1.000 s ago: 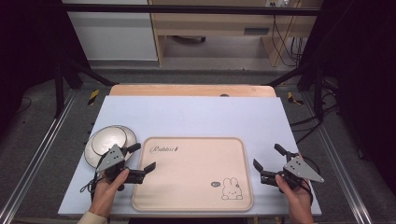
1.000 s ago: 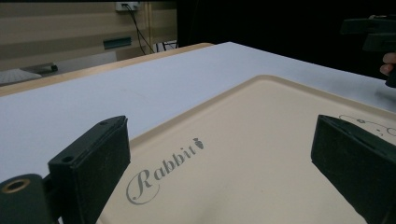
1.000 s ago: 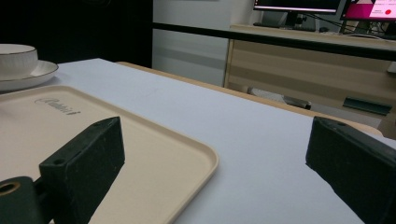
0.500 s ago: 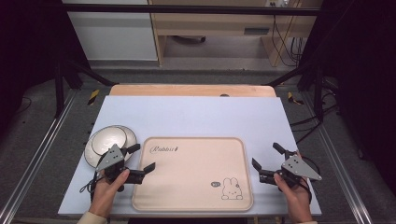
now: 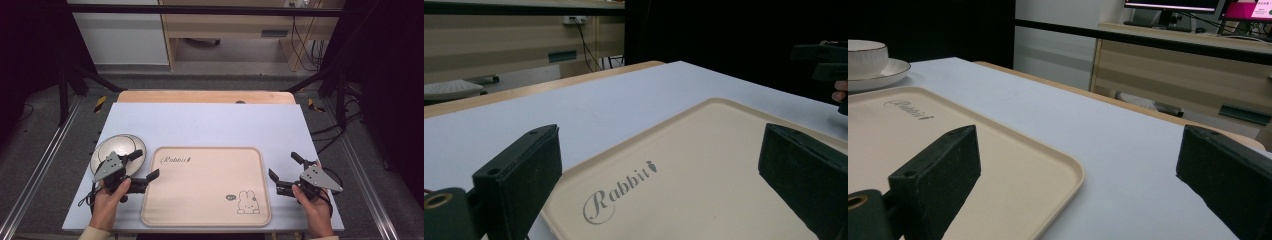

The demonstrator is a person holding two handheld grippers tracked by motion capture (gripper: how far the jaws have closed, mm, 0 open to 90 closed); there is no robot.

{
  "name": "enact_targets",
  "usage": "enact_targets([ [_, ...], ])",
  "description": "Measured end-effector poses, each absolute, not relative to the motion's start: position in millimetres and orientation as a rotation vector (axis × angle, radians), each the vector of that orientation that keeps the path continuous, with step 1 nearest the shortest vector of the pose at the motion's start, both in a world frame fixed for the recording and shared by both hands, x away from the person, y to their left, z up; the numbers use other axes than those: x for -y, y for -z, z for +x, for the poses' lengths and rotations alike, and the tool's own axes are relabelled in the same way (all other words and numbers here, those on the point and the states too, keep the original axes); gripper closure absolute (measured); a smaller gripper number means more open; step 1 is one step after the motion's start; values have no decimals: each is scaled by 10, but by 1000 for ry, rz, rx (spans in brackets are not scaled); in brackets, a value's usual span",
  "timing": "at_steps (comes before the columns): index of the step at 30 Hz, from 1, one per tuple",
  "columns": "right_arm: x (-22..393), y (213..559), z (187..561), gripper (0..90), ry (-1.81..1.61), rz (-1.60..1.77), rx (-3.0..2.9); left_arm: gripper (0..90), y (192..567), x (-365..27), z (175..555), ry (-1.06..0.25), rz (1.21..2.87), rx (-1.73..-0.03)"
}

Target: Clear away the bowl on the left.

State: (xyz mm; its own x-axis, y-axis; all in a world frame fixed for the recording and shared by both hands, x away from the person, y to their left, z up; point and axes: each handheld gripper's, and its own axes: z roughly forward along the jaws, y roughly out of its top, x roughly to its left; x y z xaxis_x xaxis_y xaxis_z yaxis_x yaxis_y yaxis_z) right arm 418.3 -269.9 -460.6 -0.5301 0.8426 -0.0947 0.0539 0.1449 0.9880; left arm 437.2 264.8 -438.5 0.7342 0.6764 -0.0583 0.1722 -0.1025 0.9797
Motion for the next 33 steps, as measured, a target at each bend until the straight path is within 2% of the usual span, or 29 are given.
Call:
enact_targets([
  [16,2708,4597,4153,43,-1438,877,-1722,37,4270,-2748,4296,-552,1671,-688],
  [27,2832,4618,4014,42,-1418,928,-1684,39,4188,-2827,4421,-581,1669,-715],
  [33,2812,4654,3991,42,-1405,931,-1702,45,4053,-2919,4401,-674,1760,-735],
])
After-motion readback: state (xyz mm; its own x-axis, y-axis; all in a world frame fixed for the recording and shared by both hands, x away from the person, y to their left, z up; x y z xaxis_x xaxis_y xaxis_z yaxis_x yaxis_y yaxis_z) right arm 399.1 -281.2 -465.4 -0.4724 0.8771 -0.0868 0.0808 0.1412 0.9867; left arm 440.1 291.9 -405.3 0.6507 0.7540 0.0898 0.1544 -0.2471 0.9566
